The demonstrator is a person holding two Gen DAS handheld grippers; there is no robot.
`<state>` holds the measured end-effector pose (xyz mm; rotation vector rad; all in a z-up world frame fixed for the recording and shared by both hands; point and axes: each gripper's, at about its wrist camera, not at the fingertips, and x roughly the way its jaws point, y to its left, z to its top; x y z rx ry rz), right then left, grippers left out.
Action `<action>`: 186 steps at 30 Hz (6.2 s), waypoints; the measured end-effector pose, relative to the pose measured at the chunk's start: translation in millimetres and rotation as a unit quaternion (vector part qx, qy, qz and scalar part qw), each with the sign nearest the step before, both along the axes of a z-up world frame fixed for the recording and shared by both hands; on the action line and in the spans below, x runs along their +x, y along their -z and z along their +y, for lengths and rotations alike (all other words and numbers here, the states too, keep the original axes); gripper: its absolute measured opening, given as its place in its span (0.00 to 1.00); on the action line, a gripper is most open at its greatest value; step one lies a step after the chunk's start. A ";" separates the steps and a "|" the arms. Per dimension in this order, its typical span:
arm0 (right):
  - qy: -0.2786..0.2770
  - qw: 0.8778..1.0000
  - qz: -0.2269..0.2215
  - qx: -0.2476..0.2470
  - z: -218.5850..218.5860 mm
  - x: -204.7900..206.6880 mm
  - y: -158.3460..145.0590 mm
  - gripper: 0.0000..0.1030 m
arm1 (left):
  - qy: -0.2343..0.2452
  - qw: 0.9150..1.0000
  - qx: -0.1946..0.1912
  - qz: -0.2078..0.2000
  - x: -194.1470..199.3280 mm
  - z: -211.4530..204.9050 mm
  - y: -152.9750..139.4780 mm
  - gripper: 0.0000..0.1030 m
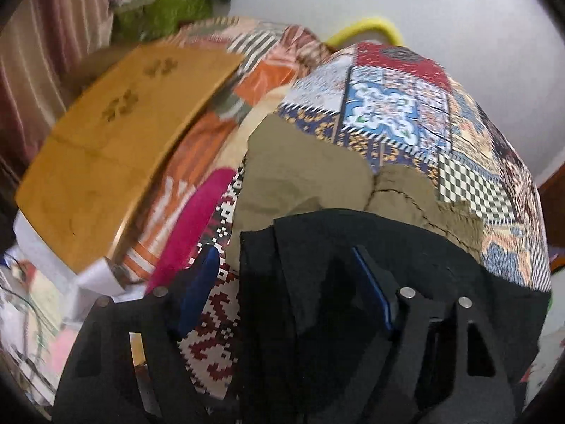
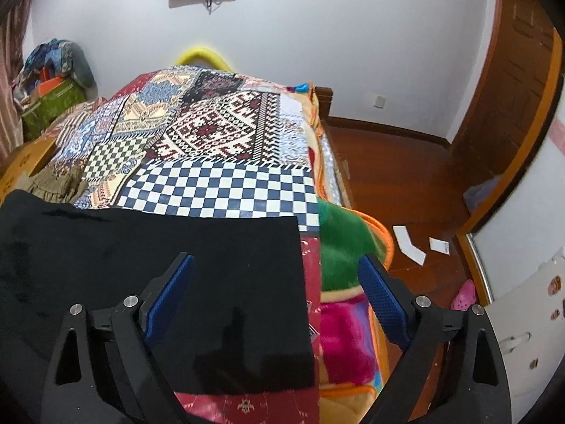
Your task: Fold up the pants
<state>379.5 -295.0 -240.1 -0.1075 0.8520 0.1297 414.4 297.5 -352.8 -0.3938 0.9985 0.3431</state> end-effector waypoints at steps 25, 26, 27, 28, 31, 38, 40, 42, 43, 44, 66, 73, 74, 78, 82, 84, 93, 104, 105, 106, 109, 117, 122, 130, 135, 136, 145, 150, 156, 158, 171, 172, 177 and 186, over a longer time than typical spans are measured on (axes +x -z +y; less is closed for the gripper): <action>0.016 0.994 0.083 0.065 -15.2 70.5 62.7 0.39 | 0.037 0.998 0.038 0.035 6.5 -15.9 13.6 0.09; 0.014 0.993 0.090 0.070 -14.8 73.2 65.5 0.38 | 0.038 0.997 0.047 0.039 4.6 -15.5 12.6 0.06; 0.013 0.993 0.094 0.070 -14.1 75.0 67.7 0.38 | 0.040 0.997 0.045 0.039 2.9 -14.9 12.4 0.06; 0.011 0.993 0.095 0.070 -12.8 75.8 69.3 0.38 | 0.040 0.997 0.045 0.040 0.8 -14.3 12.0 0.06; 0.003 0.994 0.091 0.064 -9.3 75.0 70.5 0.26 | 0.042 0.998 0.045 0.033 -6.0 -13.0 8.1 0.04; 0.003 0.994 0.066 0.091 -9.8 74.2 48.6 0.07 | 0.048 0.997 0.055 0.004 -12.2 -18.6 -14.7 0.02; 0.006 0.994 0.053 0.091 -8.2 73.7 38.9 0.07 | 0.049 0.997 0.059 -0.004 -13.1 -19.3 -23.3 0.02; 0.009 0.995 0.041 0.088 -7.5 75.7 29.1 0.06 | 0.050 0.997 0.065 -0.008 -12.4 -19.8 -30.9 0.00; 0.011 0.995 0.037 0.088 -7.4 77.6 26.0 0.06 | 0.048 0.996 0.070 -0.012 -12.4 -19.8 -34.8 0.00; 0.013 0.996 0.031 0.087 -6.9 79.0 21.9 0.06 | 0.048 0.996 0.076 -0.021 -12.8 -19.8 -42.1 0.00; 0.004 0.996 0.045 0.076 -8.3 68.1 37.2 0.08 | 0.055 0.997 -0.027 0.044 -4.2 -19.3 28.0 0.76; -0.001 0.996 0.066 0.060 -5.0 66.9 52.6 0.13 | 0.073 0.994 -0.075 0.037 -13.1 -18.2 28.3 0.41; 0.000 0.996 0.070 0.056 -4.6 66.7 54.6 0.18 | 0.077 0.994 -0.064 0.038 -12.8 -21.2 25.3 0.37; -0.001 0.996 0.084 0.040 -3.9 65.0 62.1 0.36 | 0.083 0.995 -0.029 0.038 -13.5 -29.3 10.0 0.28; 0.003 0.996 0.083 0.028 -6.1 62.4 66.6 0.51 | 0.089 0.995 -0.013 0.030 -13.4 -31.1 -2.4 0.27; 0.003 0.995 0.089 0.038 -8.4 64.9 69.7 0.51 | 0.089 0.995 -0.010 0.036 -10.2 -30.8 -2.1 0.27; -0.004 0.995 0.091 0.050 4.2 66.8 72.7 0.11 | 0.078 0.995 -0.020 0.061 -16.5 -32.3 11.5 0.16; -0.016 0.995 0.065 0.068 6.6 54.0 48.3 0.06 | 0.104 0.994 -0.003 0.033 -13.8 -47.9 -20.1 0.09; -0.017 0.995 0.065 0.067 7.0 54.8 47.4 0.06 | 0.104 0.994 -0.011 0.037 -8.7 -46.4 -16.3 0.19; -0.018 0.996 0.065 0.064 8.6 57.9 47.7 0.06 | 0.101 0.994 -0.018 0.039 -4.5 -44.1 -12.1 0.26; -0.017 0.995 0.069 0.063 7.1 61.7 50.7 0.06 | 0.088 0.995 -0.020 0.037 9.1 -38.6 1.0 0.44; -0.005 0.995 0.069 0.074 -0.9 62.4 54.7 0.06 | 0.066 0.997 -0.005 0.032 30.8 -30.5 10.9 0.18; 0.004 0.994 0.051 0.101 -5.4 64.6 36.4 0.05 | 0.070 0.996 0.040 0.024 28.2 -43.8 -4.8 0.10; 0.014 0.995 -0.023 0.100 -3.3 61.7 -22.7 0.04 | 0.072 0.995 0.055 -0.031 27.9 -53.1 -61.6 0.09; 0.012 0.992 -0.058 0.110 -5.8 43.3 -54.8 0.04 | 0.093 0.991 0.064 -0.071 12.9 -66.2 -98.5 0.09; 0.012 0.992 -0.061 0.111 -7.0 38.7 -57.3 0.04 | 0.097 0.990 0.066 -0.074 9.2 -68.8 -102.2 0.09; 0.021 0.990 -0.063 0.128 -28.7 -14.2 -64.1 0.04 | 0.118 0.987 0.057 -0.094 -48.5 -79.3 -123.1 0.09; 0.027 0.987 -0.067 0.140 -36.9 -42.5 -67.0 0.04 | 0.129 0.985 0.061 -0.099 -85.1 -88.2 -130.0 0.09; 0.032 0.985 -0.075 0.151 -43.2 -73.9 -72.8 0.04 | 0.153 0.980 0.083 -0.100 -132.1 -102.7 -133.5 0.09; 0.033 0.985 -0.076 0.152 -44.3 -84.2 -72.5 0.04 | 0.159 0.978 0.089 -0.099 -146.4 -104.9 -133.1 0.09; 0.059 0.985 -0.041 0.159 -60.4 -142.4 -39.6 0.04 | 0.166 0.979 0.091 -0.071 -223.9 -103.0 -95.6 0.09; 0.062 0.985 -0.037 0.159 -61.3 -147.3 -35.8 0.04 | 0.166 0.979 0.093 -0.067 -227.8 -103.9 -91.3 0.09; 0.079 0.982 -0.009 0.171 -69.7 -170.6 -11.0 0.04 | 0.163 0.982 0.085 -0.047 -251.5 -104.0 -63.5 0.09; 0.086 0.982 0.035 0.166 -79.3 -199.6 22.0 0.04 | 0.159 0.980 0.118 -0.010 -274.8 -118.9 -27.2 0.11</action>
